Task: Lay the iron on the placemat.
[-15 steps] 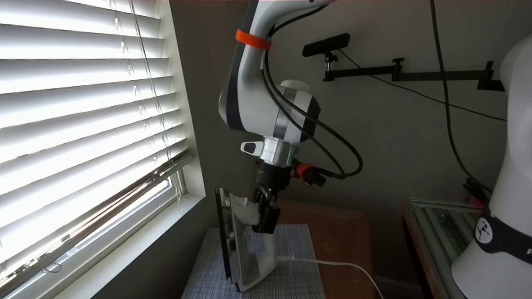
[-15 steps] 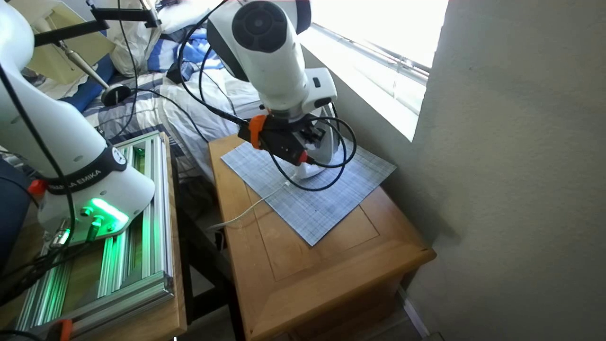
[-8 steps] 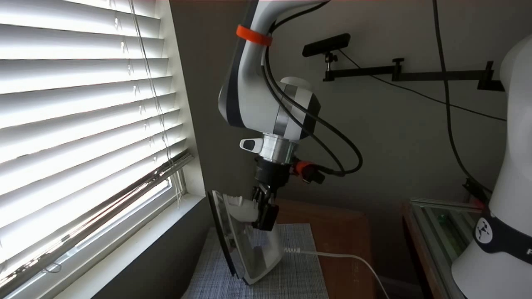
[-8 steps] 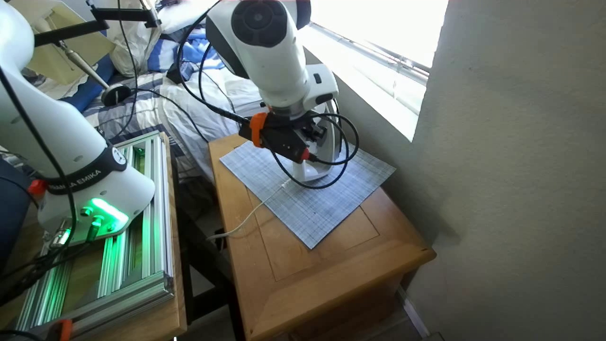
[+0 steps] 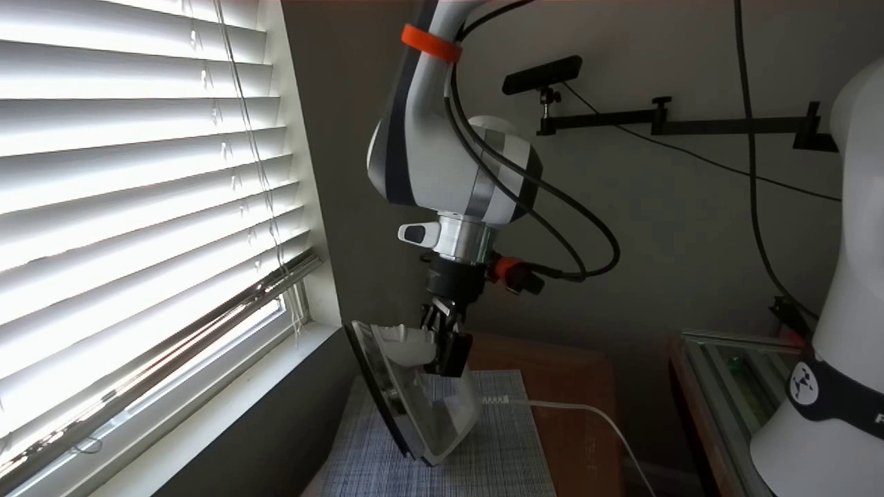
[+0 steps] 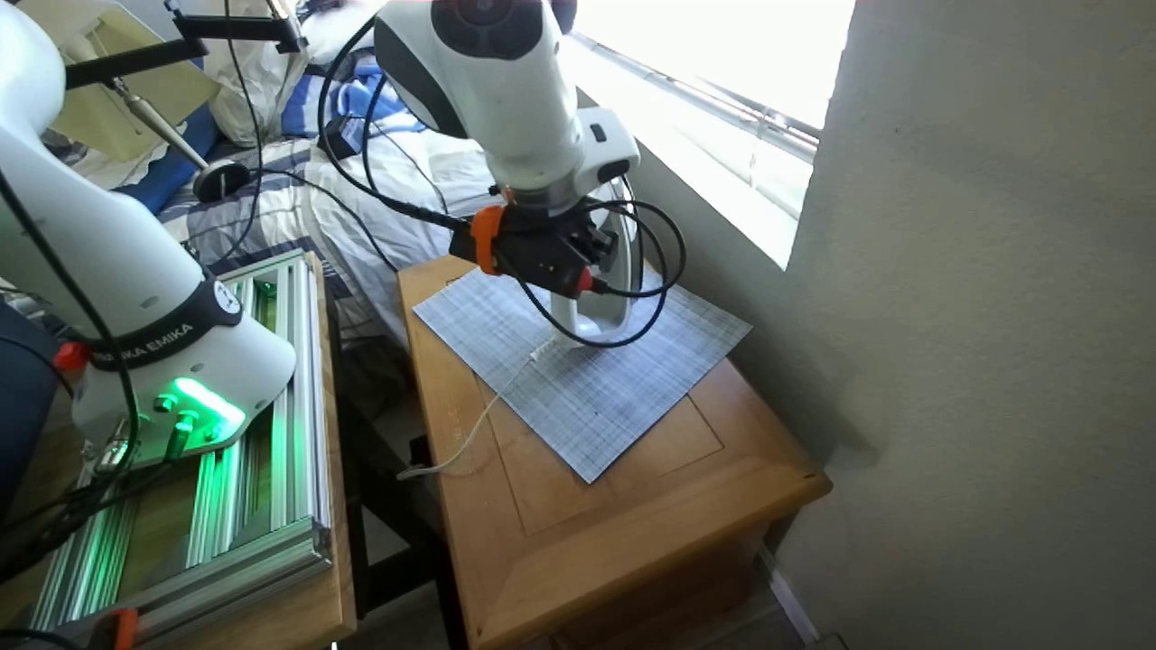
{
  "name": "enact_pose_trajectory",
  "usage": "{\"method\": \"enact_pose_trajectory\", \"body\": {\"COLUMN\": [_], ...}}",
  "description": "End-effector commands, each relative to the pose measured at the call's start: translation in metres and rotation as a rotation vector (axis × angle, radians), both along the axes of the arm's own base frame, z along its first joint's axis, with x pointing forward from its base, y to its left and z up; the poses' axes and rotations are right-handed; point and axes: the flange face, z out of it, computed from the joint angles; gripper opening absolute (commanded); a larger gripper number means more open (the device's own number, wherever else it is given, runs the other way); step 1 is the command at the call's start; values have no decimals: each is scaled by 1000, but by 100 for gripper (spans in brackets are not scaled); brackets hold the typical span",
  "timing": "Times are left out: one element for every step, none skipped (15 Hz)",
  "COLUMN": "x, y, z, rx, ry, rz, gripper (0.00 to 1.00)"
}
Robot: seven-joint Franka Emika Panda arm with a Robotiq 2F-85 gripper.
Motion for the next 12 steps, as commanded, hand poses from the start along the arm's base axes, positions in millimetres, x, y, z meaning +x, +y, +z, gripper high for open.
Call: {"method": "enact_pose_trajectory", "body": {"x": [-3,-3,-3,-2,-1,0,1,2,2,1,1,0], "y": [5,7,9,10,11,13,14,16,18,21,26,26], "z": [40,44,47,50,50,50,48,46,39,30,24,19], "rx": [-29,-40,-61,-81,-111,-149,-182,-223,-264,-303,-333,-366], "ry": [-51,-52,-51,-48,-39,-29,-15,-2,15,34,49,65], "rz": [44,58,71,81,95,110,124,142,162,187,210,232], "gripper": [2,2,2,2,2,2,2,2,2,2,2,2]}}
